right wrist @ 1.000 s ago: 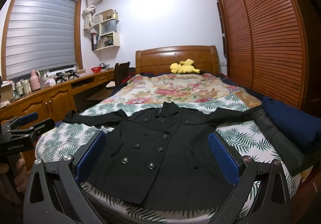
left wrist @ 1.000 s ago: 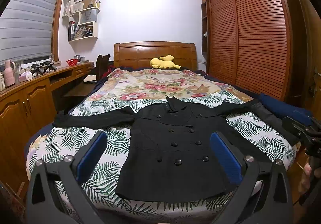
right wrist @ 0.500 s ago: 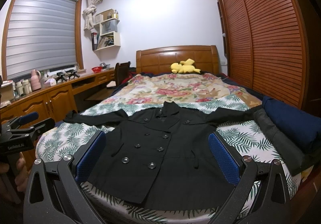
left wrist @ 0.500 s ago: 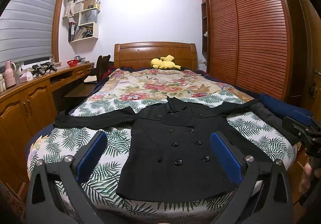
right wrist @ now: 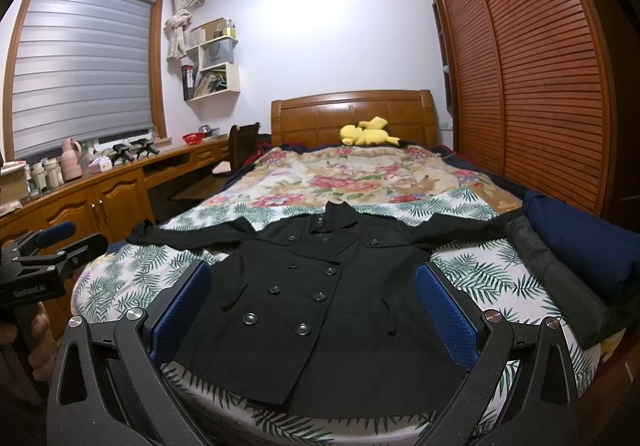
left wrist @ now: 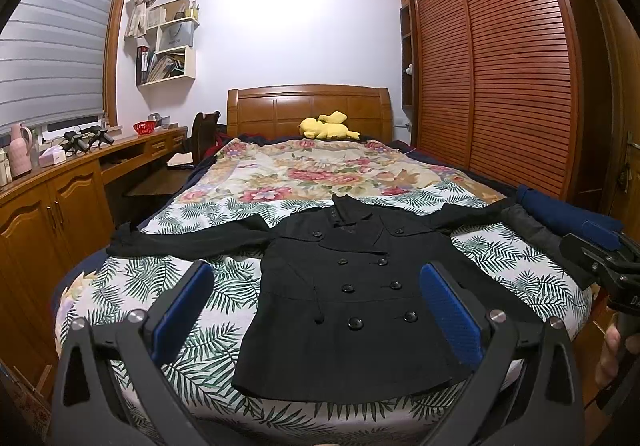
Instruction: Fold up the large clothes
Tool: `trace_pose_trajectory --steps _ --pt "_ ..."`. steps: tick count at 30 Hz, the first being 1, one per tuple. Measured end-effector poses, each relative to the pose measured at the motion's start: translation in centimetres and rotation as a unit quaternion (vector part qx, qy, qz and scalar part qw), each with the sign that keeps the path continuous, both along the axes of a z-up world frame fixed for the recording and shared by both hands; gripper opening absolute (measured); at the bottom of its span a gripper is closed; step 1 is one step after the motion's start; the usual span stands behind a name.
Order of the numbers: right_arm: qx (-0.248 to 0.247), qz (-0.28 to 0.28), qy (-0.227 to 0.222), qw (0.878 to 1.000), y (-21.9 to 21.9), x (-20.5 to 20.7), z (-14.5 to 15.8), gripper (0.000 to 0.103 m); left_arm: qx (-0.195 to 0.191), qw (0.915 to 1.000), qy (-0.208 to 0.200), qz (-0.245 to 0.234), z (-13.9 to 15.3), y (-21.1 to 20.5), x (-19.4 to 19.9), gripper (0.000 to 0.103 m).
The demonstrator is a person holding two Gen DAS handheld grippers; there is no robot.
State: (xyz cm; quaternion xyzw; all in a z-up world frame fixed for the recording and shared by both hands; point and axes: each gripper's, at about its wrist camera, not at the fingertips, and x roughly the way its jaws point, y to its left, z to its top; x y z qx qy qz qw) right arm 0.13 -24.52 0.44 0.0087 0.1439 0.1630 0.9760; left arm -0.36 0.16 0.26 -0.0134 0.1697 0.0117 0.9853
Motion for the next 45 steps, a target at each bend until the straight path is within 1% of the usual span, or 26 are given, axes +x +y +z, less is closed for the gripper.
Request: trace_pose_trajectory --steps 10,22,27,28,32,39,45 --pt "0.0 0.001 0.001 1.0 0.2 -0.2 -0.2 0.103 0.005 1.0 -0.006 -0.004 1.0 -0.5 -0.4 0.103" --pt "0.0 0.001 0.002 1.0 0.4 -0.3 -0.3 0.103 0.004 1.0 -0.004 -0.005 0.9 -0.7 -0.3 0.103" --pt "-0.002 0.001 0.005 1.0 0.9 -0.5 -0.4 0.103 0.002 1.0 0.009 0.0 -0.2 0.0 0.2 0.103" --pt "-0.002 0.002 0.007 1.0 0.6 -0.3 -1.3 0.103 0.0 0.9999 0.014 0.001 -0.4 0.2 0.4 0.103" --pt "-0.005 0.006 0.011 1.0 0.9 0.2 -2.0 0.103 -0.004 0.9995 0.03 0.008 -1.5 1.1 1.4 0.103" --pt "-0.033 0.018 0.002 0.999 2.3 2.3 -2.7 0.103 0.002 0.9977 0.062 0.028 -3.3 2.6 3.2 0.103" --pt "-0.046 0.037 0.005 0.998 3.8 5.0 -3.7 0.103 0.0 0.9954 0.087 0.04 -5.2 4.3 4.4 0.103"
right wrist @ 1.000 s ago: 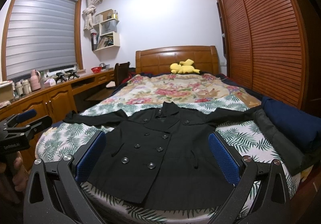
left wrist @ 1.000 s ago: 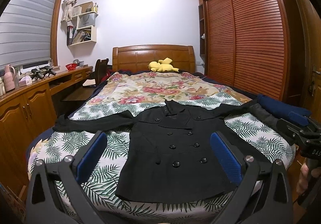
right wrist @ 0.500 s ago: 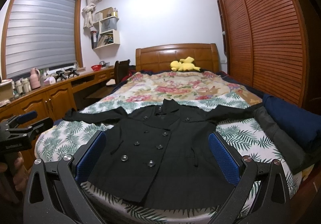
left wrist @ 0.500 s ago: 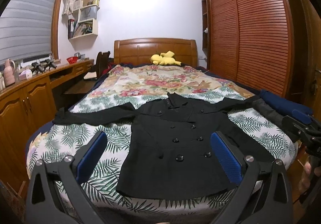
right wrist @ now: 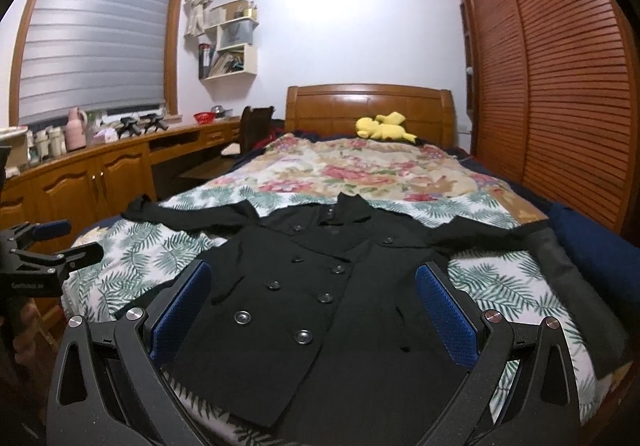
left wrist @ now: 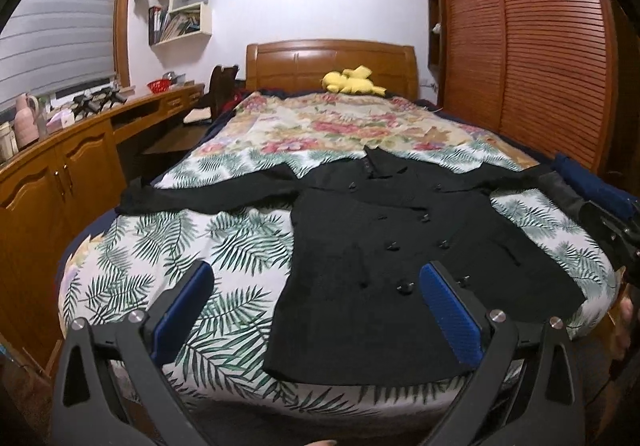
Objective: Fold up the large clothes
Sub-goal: 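Move the left tool down to the coat sleeve nearest it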
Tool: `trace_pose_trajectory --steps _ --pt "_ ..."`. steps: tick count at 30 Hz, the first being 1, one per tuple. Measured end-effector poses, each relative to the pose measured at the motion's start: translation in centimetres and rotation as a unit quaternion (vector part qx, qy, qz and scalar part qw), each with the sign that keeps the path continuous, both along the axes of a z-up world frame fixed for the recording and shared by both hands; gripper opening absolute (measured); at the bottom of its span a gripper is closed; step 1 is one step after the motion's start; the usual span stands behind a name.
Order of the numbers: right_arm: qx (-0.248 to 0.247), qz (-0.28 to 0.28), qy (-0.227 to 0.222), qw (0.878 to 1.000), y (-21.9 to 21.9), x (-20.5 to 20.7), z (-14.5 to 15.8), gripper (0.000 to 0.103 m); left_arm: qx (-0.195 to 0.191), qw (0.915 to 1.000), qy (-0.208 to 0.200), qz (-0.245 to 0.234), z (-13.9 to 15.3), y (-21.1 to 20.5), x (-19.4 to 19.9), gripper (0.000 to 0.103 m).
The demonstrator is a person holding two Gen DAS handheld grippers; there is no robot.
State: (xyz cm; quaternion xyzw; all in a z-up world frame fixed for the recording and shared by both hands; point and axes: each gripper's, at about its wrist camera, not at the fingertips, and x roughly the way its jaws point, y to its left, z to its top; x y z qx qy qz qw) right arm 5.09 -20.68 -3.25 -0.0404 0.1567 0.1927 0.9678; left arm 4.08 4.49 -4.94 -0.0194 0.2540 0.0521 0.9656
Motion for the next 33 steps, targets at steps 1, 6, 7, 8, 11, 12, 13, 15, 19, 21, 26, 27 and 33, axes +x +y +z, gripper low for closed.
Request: trace_pose_trajectory --steps 1,6,7,8,11,12,13,15,19,21,26,27,33 --pt "-0.002 0.003 0.001 1.0 0.3 0.4 -0.2 0.103 0.001 1.0 0.004 0.004 -0.3 0.3 0.3 0.103" --pt "-0.013 0.021 0.01 1.0 1.8 3.2 -1.4 0.103 0.015 0.9994 0.021 0.023 -1.7 1.7 1.6 0.103" --pt "-0.016 0.025 0.01 1.0 2.2 3.8 -1.7 0.103 0.017 0.9992 0.024 0.025 -2.0 2.0 1.9 0.103" --pt "-0.018 0.027 0.011 0.999 2.4 4.4 -1.9 0.103 0.018 0.9991 0.027 0.027 -2.3 2.3 2.2 0.103" --pt "-0.019 0.038 0.018 0.999 3.3 6.2 -2.5 0.103 0.015 0.9989 0.031 0.032 -3.0 3.2 3.1 0.103" --pt "-0.017 0.042 0.02 0.999 3.6 6.8 -2.6 0.103 0.014 0.9989 0.033 0.03 -3.3 3.5 3.5 0.103" --pt "-0.016 0.048 0.023 0.998 3.9 7.3 -2.8 0.103 0.013 0.9988 0.038 0.03 -3.5 3.7 3.8 0.103" --pt "-0.017 0.059 0.026 0.998 4.6 8.5 -3.2 0.103 0.016 0.998 0.048 0.038 -4.1 4.3 4.4 0.103" --pt "-0.024 0.08 0.035 0.996 5.9 11.1 -4.0 0.103 0.016 0.9968 0.065 0.043 -4.9 5.4 5.4 0.103" --pt "-0.026 0.092 0.045 0.994 7.0 12.8 -4.6 0.103 0.014 0.9963 0.072 0.044 -5.2 6.1 6.0 0.103" --pt "-0.032 0.134 0.078 0.987 9.8 17.3 -6.2 0.103 0.002 0.9953 0.083 0.049 -5.7 8.2 7.4 0.103" --pt "-0.038 0.141 0.083 0.986 10.5 18.3 -6.7 0.103 -0.004 0.9951 0.085 0.05 -5.7 8.8 7.7 0.103" --pt "-0.059 0.148 0.104 0.982 11.5 20.8 -9.9 0.103 -0.063 0.9939 0.084 0.035 -6.0 12.5 10.4 0.103"
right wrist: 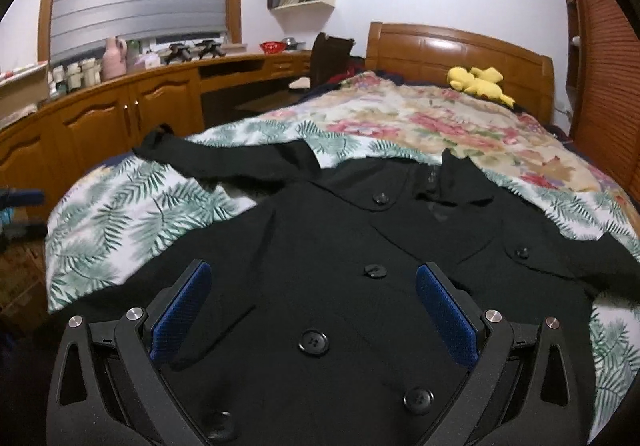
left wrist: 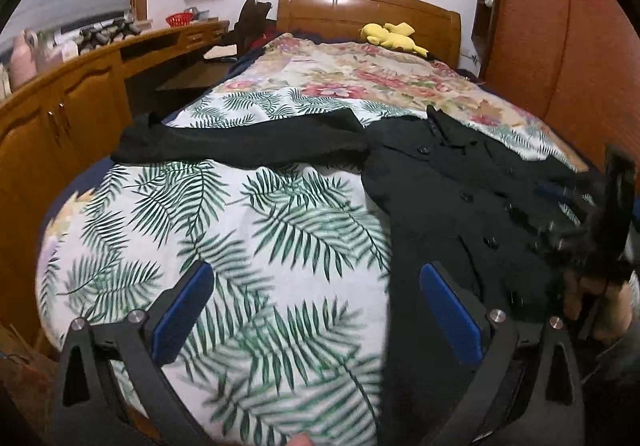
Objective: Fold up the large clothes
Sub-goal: 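Move the left tool down to the coat sleeve nearest it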
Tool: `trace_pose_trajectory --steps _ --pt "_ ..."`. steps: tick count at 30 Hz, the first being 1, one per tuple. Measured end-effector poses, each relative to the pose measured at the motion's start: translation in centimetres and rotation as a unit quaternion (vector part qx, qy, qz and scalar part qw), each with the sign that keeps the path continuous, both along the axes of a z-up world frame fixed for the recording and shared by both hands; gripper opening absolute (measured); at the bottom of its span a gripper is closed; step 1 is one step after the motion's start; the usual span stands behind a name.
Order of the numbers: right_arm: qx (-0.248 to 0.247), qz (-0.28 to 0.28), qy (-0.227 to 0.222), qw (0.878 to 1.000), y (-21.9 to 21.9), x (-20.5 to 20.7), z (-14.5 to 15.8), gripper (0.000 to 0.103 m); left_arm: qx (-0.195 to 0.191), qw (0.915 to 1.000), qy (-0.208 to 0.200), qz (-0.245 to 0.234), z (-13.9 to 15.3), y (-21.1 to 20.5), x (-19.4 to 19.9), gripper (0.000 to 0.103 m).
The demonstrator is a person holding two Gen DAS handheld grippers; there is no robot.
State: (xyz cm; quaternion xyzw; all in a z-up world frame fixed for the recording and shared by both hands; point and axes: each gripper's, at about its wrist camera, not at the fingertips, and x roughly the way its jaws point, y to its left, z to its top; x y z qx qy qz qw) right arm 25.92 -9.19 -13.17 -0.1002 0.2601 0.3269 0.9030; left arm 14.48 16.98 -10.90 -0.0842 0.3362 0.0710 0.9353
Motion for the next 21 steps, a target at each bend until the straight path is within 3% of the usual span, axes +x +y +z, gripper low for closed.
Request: trace_pose_trajectory --steps 3,14,21 --pt "-0.005 0.006 0.019 1.0 0.0 1.2 -0.6 0.103 -0.009 0.9999 0.002 0.009 0.0 1.7 1.8 0.103" --pt "-0.006 0.013 0.018 1.0 0.4 2.8 0.3 0.103 -0.032 0.9985 0.008 0.044 -1.2 8.6 9.4 0.102" --pt "-0.01 -0.004 0.024 1.0 0.2 3.2 -1.0 0.103 -0.087 0.9952 0.015 0.041 -3.4 12.5 15.1 0.089"
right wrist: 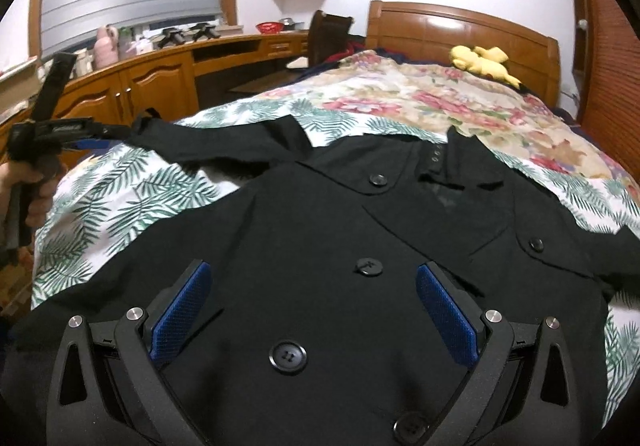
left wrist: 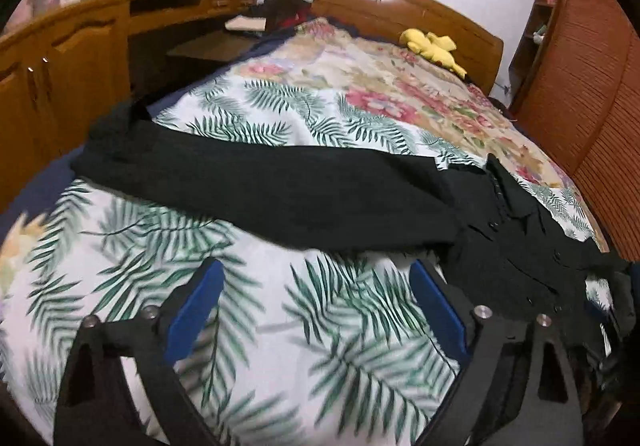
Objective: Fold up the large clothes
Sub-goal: 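Move the left tool down to the coat sleeve nearest it, then grasp the coat sleeve with the left tool and fold it across the coat body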
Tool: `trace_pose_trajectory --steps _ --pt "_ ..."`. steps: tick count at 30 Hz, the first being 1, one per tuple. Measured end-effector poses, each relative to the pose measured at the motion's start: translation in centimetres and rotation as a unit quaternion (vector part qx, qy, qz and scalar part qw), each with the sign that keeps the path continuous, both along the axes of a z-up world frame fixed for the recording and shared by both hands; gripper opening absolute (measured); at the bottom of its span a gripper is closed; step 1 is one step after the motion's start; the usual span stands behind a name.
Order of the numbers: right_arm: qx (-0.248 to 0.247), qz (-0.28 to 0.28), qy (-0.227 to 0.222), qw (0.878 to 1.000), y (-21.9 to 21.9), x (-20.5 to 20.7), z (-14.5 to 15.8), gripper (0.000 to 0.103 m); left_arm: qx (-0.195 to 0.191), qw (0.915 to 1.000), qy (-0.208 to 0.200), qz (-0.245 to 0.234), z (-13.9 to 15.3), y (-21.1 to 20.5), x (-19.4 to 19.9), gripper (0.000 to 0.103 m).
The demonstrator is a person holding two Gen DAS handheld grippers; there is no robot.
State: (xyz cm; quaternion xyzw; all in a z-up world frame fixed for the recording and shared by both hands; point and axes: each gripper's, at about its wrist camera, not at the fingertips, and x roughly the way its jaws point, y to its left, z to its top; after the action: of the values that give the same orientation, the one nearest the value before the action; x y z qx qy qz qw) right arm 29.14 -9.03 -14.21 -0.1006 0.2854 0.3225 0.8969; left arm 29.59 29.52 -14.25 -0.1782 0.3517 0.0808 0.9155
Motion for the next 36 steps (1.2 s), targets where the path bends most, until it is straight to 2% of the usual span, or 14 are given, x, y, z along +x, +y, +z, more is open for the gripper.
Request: trace_pose_trajectory --steps 5,8,13,14,15,17,19,20,21,23,27,32,36 --pt "-0.009 -0.007 0.006 1.0 -0.3 0.1 -0.9 0.103 -0.05 0.9982 0.009 0.03 -2.1 3.0 3.1 0.083" --pt "-0.009 -0.012 0.0 1.0 -0.4 -0.1 -0.9 0.103 -0.055 0.9965 0.023 0.059 -2.7 4.7 4.2 0.079" --pt "-0.008 -0.013 -0.001 1.0 -0.5 -0.1 -0.9 0.103 -0.077 0.9884 0.05 0.121 -3.9 8.0 4.9 0.073" --pt "-0.009 -0.012 0.0 1.0 -0.4 -0.1 -1.0 0.103 -0.083 0.9869 0.052 0.128 -4.2 8.5 4.9 0.067" --pt "-0.01 -0.011 0.0 1.0 -0.4 -0.1 -1.0 0.103 -0.088 0.9856 0.056 0.133 -4.6 8.9 5.0 0.056" --pt "-0.009 -0.011 0.002 1.0 -0.4 0.0 -1.1 0.103 -0.093 0.9838 0.064 0.139 -5.2 9.7 5.5 0.047" --pt "-0.008 -0.011 0.003 1.0 -0.5 0.0 -1.1 0.103 -0.09 0.9841 0.059 0.141 -4.9 10.0 5.9 0.03" --pt "-0.007 -0.012 0.003 1.0 -0.5 0.0 -1.1 0.103 -0.091 0.9842 0.057 0.14 -4.8 10.1 6.1 0.015" --pt "-0.006 -0.012 0.003 1.0 -0.5 -0.1 -1.0 0.103 -0.095 0.985 0.051 0.134 -4.6 10.0 6.2 0.006" --pt "-0.006 -0.013 0.003 1.0 -0.6 0.0 -1.0 0.103 -0.084 0.9879 0.04 0.124 -3.6 9.4 6.6 0.0" --pt "-0.011 -0.015 -0.003 1.0 -0.4 -0.3 -0.8 0.103 -0.053 0.9937 0.007 0.098 -0.3 7.3 7.1 0.0" --pt "-0.015 -0.025 -0.013 0.999 -1.6 -1.1 0.5 0.103 -0.012 0.9987 -0.022 0.044 5.1 2.1 7.2 0.0" --pt "-0.011 -0.038 -0.02 0.999 -3.8 -2.2 2.2 0.103 0.019 0.9987 -0.042 -0.02 8.8 -4.0 6.5 0.0"
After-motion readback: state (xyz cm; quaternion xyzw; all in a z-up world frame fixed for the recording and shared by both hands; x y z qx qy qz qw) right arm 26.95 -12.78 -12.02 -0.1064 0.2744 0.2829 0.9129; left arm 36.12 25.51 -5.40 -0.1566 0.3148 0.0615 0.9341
